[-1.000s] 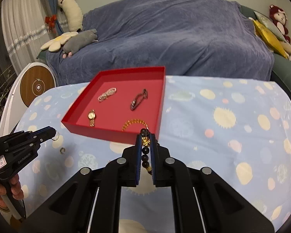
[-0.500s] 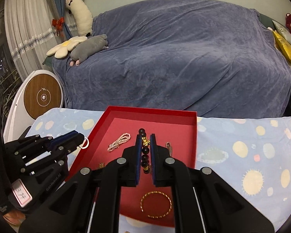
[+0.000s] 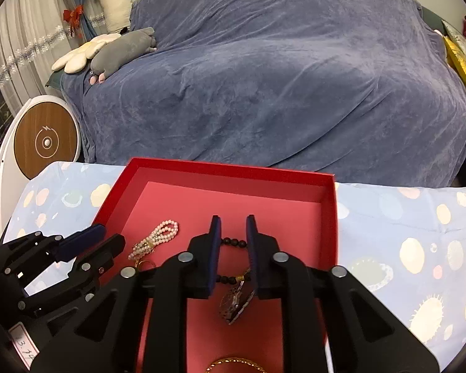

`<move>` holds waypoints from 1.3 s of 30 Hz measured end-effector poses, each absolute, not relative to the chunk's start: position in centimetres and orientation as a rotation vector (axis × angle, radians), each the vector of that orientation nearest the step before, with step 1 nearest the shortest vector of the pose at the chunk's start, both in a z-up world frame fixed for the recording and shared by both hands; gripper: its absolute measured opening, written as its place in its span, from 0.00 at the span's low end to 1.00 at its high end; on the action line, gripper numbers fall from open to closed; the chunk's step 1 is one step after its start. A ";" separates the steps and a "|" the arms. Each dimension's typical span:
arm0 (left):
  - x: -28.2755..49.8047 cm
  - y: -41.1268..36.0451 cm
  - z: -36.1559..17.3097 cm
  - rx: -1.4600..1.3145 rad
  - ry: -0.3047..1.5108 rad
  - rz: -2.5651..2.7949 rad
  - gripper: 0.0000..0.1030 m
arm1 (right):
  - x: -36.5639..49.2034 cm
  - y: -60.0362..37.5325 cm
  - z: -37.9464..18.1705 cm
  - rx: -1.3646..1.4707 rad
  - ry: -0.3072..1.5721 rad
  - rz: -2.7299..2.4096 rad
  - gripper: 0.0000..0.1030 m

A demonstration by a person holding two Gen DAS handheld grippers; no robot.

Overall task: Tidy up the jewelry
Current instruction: 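Carry the black-bead bracelet into the red box and release it, then grasp the gold chain with the right gripper while the left gripper moves to the gold hoop earring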

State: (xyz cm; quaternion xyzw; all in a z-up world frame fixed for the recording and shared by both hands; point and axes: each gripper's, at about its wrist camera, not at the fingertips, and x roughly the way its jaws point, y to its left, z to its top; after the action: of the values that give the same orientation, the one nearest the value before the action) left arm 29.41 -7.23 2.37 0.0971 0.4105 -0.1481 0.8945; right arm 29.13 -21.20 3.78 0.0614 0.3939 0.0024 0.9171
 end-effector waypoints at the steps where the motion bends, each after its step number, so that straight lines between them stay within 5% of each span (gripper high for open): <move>1: 29.2 -7.1 2.6 0.203 0.836 -0.294 0.34 | 28.6 -21.4 4.2 0.124 0.797 0.002 0.21; 5: 27.3 -6.2 4.0 0.218 0.774 -0.226 0.49 | 25.4 -21.9 6.0 0.105 0.762 0.010 0.25; 14: 20.1 -0.8 6.1 0.227 0.769 -0.177 0.58 | 12.5 -22.2 8.0 0.065 0.727 0.033 0.42; 24: 13.3 2.4 1.3 0.211 0.867 -0.101 0.60 | 5.6 -21.4 3.4 0.116 0.806 0.001 0.43; 39: 12.3 3.7 -1.5 0.176 0.873 -0.116 0.60 | 8.1 -16.7 -1.8 0.053 0.902 0.097 0.43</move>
State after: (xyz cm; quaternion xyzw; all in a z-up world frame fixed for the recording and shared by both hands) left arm 12.28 3.74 -1.52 0.0850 0.4221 -0.0560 0.9008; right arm 8.13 -16.69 -1.77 0.0255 0.4356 0.0468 0.8985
